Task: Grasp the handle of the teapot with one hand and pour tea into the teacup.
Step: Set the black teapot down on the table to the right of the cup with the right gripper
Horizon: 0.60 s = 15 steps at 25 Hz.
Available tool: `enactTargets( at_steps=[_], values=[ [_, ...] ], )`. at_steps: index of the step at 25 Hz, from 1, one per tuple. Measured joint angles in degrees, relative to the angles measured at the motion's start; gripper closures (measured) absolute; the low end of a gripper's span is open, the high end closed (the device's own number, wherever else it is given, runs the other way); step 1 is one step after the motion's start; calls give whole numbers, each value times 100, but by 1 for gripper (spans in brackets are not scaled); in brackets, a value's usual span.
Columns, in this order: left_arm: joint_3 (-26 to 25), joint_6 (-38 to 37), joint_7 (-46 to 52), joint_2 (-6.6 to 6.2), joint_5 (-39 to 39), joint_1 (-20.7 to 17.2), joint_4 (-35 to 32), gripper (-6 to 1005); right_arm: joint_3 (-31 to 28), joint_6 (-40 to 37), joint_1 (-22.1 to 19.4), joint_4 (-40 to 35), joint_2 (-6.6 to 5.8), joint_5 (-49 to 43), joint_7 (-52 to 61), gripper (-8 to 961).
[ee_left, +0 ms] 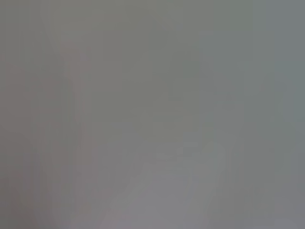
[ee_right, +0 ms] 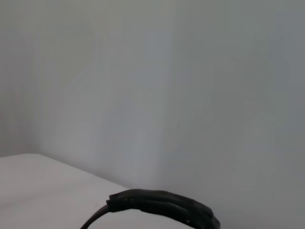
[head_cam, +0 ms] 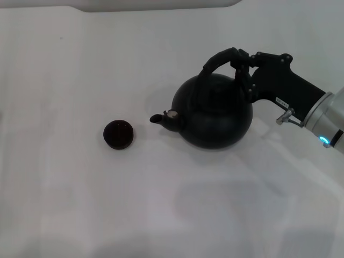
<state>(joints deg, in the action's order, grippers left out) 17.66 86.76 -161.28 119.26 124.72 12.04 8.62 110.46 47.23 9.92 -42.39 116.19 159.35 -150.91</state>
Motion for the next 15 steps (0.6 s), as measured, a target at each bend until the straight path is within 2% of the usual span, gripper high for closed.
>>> enactTargets(
  at_steps=[15],
  values=[
    [0,8,0,-10,-9,0,-9,112,74,18,173,183,0,0,-7,807]
  ],
)
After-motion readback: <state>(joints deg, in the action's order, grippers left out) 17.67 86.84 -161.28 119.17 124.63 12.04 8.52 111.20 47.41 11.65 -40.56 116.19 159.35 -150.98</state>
